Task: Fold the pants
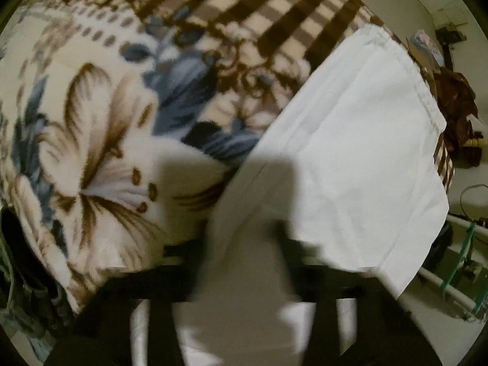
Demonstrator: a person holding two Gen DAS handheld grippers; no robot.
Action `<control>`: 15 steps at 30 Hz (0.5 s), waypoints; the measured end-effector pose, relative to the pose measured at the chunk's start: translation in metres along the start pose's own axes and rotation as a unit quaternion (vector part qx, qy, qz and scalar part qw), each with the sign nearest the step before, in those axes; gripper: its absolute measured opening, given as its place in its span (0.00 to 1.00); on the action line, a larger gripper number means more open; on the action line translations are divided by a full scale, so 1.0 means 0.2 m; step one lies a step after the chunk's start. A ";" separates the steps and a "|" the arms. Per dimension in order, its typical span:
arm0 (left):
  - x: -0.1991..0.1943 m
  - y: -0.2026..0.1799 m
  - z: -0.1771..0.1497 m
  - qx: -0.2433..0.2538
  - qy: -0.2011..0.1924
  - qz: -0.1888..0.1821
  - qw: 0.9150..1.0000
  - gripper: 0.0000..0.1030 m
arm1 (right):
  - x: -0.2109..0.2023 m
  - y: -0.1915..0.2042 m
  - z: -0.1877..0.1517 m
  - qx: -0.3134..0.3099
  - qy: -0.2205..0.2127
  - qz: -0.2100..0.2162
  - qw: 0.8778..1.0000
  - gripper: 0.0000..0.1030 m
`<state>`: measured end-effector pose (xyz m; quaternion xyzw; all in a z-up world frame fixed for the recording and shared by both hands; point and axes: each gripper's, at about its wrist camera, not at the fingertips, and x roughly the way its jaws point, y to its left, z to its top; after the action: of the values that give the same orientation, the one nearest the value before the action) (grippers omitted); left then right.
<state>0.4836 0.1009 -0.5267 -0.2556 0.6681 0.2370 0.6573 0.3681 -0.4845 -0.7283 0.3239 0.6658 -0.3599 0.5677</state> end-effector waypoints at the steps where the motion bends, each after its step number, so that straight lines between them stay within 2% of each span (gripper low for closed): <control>1: -0.05 0.02 -0.02 0.002 -0.008 -0.010 1.000 0.09 | -0.02 -0.02 0.00 -0.002 -0.003 0.009 1.000 0.08; 6: -0.28 0.20 -0.14 0.022 -0.043 -0.054 0.997 0.09 | -0.21 -0.14 -0.10 -0.021 -0.029 0.046 0.998 0.04; 10: -0.49 0.47 -0.37 0.026 -0.066 -0.088 0.994 0.08 | -0.39 -0.31 -0.21 -0.034 -0.042 0.080 0.995 0.04; 12: -0.48 0.56 -0.38 0.022 -0.068 -0.098 0.993 0.08 | -0.47 -0.46 -0.30 -0.035 -0.046 0.099 0.993 0.04; 15: -0.46 0.74 -0.52 0.018 -0.068 -0.098 0.993 0.07 | -0.53 -0.66 -0.42 -0.040 -0.046 0.110 0.992 0.04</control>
<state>0.3096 0.1474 -0.4342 -0.2908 0.5981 0.1763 0.7257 0.2295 -0.4864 -0.6008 0.3555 0.6129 -0.2827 0.6466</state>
